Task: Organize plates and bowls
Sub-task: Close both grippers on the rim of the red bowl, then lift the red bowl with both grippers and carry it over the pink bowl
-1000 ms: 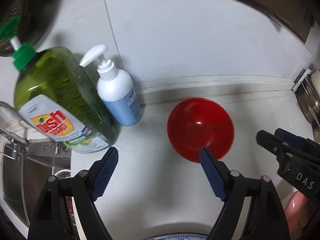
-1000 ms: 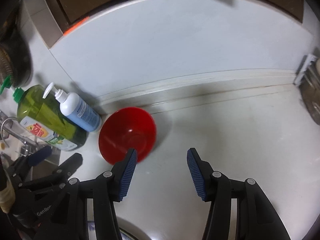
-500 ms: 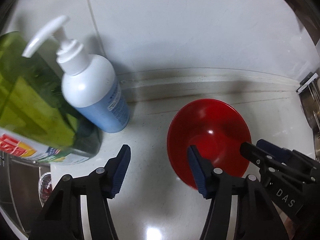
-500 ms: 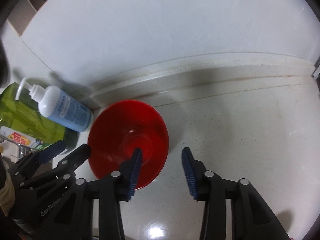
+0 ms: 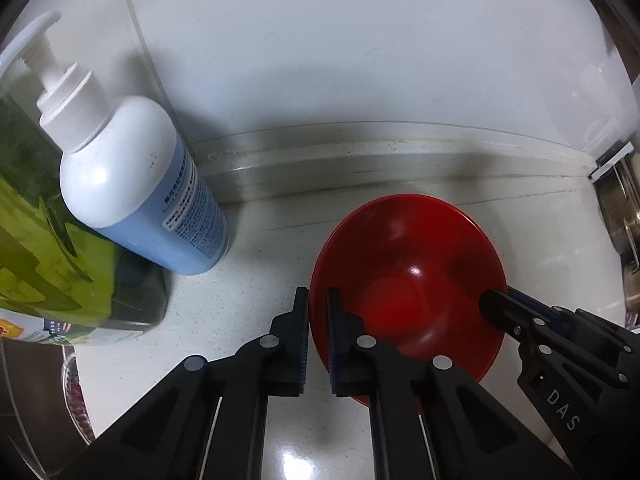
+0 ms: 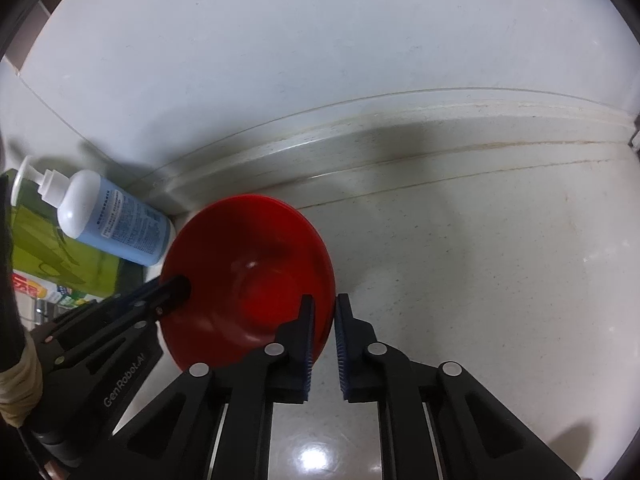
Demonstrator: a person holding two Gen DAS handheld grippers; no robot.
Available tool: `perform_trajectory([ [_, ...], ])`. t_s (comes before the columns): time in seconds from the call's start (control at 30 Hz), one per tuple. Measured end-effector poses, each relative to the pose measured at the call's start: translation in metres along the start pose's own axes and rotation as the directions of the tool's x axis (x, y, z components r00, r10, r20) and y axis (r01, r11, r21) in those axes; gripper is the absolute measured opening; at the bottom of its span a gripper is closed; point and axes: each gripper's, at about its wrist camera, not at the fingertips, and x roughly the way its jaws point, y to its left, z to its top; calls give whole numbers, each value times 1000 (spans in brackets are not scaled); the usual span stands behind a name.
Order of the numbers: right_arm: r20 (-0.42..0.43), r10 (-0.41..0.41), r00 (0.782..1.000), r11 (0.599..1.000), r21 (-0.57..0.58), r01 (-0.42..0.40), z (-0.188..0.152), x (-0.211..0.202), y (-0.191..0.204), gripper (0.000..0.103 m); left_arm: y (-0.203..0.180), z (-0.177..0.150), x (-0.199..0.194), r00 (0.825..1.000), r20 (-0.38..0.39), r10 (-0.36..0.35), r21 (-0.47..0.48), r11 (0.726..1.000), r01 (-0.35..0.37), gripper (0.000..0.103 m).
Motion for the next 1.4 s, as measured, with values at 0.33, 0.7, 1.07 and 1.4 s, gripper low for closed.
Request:
perform_trajectory([
  [0.33,39,4,999,1000,19,-4,-5,-17,-3,10,-4,-10,-20,999,42,-22,-22,999,23,9],
  [0.7,112,-5,994,1000,24,2,-34,-76,-18,10,-30,-35,-73,988,128,-84,14,996,83,9],
  [1.07,179,-46,983,997,77,32,-82,-136,-50,10,-89,-78,-113,976,160,-145,105,986,129,9],
  [1.4,224,-112,968,985,156,78,-140,-184,-96,10,-149,-116,-138,965,156,-212,201,963,179,9],
])
